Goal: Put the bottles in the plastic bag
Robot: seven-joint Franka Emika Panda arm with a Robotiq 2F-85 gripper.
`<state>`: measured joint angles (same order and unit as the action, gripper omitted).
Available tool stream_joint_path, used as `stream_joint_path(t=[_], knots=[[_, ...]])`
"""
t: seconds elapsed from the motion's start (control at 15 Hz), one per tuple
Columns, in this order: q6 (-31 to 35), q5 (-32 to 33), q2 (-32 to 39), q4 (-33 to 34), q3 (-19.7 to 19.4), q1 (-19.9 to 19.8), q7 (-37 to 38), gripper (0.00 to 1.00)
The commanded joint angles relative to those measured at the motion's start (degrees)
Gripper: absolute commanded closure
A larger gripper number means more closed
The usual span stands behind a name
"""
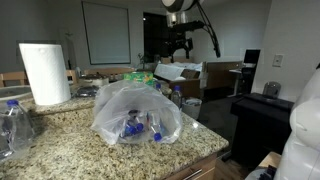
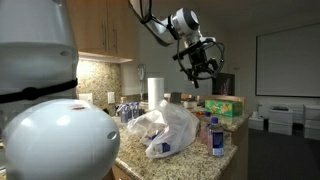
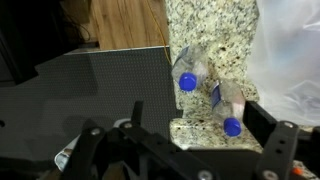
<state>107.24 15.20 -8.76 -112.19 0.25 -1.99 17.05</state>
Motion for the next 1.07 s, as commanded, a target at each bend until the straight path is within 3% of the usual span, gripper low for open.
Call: stream_joint_path(t=[0.0,0.07,0.27,0.47,1.0], knots=[[2.04,-3.08,8.76,3.70,-2.91,-1.58,-6.78,0.00],[1.79,-0.69,4.17,0.94,-1.78,-0.73,-2.37,0.00],[1.89,-1.59,9.09,2.98,-3.35,-1.06,-4.44,0.00],[1.87,-1.62,9.49,3.82,-3.21,-0.92,-4.44,0.00],[12.89,2.74,8.67,1.74,-2.71,-0.41,3.77,0.00]])
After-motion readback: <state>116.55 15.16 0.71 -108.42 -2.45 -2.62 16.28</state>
